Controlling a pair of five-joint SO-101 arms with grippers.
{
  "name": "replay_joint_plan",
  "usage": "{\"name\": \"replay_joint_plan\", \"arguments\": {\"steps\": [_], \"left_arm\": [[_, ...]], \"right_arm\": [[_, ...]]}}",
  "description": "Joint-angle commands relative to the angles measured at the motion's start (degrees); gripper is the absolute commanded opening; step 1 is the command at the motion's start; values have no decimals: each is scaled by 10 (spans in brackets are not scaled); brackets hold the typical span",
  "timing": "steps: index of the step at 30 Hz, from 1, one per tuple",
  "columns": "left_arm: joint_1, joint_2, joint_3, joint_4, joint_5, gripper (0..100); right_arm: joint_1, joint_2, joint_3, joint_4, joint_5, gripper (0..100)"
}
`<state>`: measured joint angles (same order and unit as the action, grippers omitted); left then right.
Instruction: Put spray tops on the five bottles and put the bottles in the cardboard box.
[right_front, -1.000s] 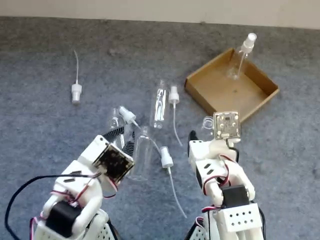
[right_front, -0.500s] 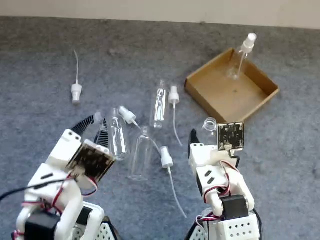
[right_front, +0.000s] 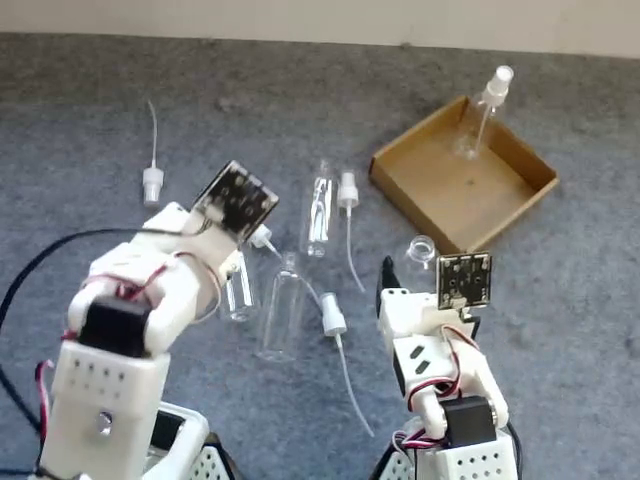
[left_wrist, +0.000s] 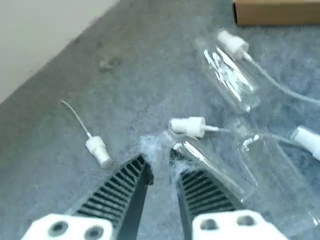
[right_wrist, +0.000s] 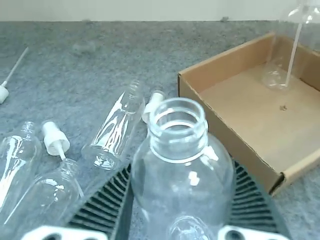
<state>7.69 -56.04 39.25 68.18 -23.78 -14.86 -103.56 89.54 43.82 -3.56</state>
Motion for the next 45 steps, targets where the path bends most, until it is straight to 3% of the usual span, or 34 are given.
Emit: {"name": "replay_joint_plan", "arguments": {"steps": [1,5,19,26,34,45], "left_arm": [[-7,81,-59,0,-2,5],[-7,171,-95,0,4,5],[-6,545,-313,5,238,10],[-7,692,-419,5,408,155],[-7,784,-478,5,505,190],[-22,793,-475,5,618,189]], "right_arm": [[7,-7,-7,-12,-2,199],[7,-7,-7,-12,-2,199],[7,-7,-6,-12,-1,199],[7,-7,12,-14,-1,199],[4,-7,20,-15,0,199],[4,-7,20,-15,0,199]]}}
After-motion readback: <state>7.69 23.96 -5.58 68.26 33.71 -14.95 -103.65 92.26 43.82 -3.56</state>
